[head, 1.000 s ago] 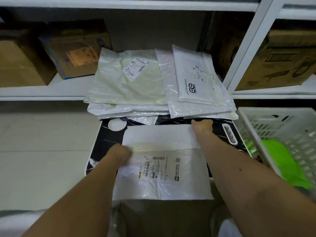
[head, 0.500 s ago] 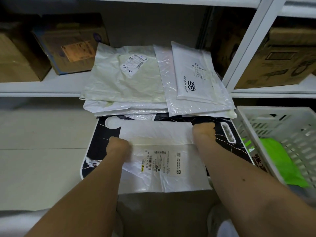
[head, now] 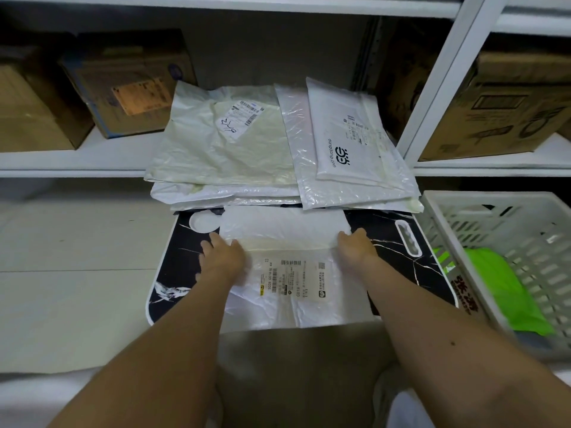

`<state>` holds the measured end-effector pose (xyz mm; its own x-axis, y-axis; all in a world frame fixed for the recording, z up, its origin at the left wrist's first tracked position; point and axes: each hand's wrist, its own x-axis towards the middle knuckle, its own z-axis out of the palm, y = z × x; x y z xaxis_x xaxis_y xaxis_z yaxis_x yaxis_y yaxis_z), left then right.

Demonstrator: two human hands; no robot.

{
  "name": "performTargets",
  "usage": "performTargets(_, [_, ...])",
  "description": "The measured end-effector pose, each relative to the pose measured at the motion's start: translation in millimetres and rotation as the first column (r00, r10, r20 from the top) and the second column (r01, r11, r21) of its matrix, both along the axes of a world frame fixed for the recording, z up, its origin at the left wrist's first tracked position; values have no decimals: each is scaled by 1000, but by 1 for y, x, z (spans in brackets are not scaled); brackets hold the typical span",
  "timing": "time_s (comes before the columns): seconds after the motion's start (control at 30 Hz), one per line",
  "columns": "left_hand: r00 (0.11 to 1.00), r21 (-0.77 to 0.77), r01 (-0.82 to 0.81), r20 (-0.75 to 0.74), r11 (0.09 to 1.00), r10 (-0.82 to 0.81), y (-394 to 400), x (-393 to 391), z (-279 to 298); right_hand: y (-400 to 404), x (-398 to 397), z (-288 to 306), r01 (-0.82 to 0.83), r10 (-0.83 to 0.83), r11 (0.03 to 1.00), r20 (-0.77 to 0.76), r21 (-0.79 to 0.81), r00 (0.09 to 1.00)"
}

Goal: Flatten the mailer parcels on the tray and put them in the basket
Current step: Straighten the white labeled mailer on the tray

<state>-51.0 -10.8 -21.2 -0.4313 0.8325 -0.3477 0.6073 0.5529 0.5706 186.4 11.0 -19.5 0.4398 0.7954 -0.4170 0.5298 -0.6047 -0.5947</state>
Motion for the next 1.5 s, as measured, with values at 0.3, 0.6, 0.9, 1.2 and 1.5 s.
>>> performTargets(0.3, [779, -15, 404, -517, 915, -353, -83, 46, -1, -99, -53, -22, -412, 253, 888, 533, 203, 808])
performTargets(0.6, [673, -114, 510, -565, 852, -478, -103, 53, -43, -128, -71, -62, -630, 465, 771, 596, 90, 654])
performTargets(0.9, [627, -117, 620, -521, 776, -579, -109, 45, -71, -134, -66, -86, -695, 549, 718, 643, -36, 534])
performTargets(1.2, [656, 24, 618, -567, 786, -499, -102, 46, -65, -108, -71, -55, -683, 498, 730, 677, 10, 542])
performTargets(1.5, [502, -94, 622, -714, 778, -487, -65, 44, -47, -71, -67, -40, -747, 525, 640, 812, -180, 254])
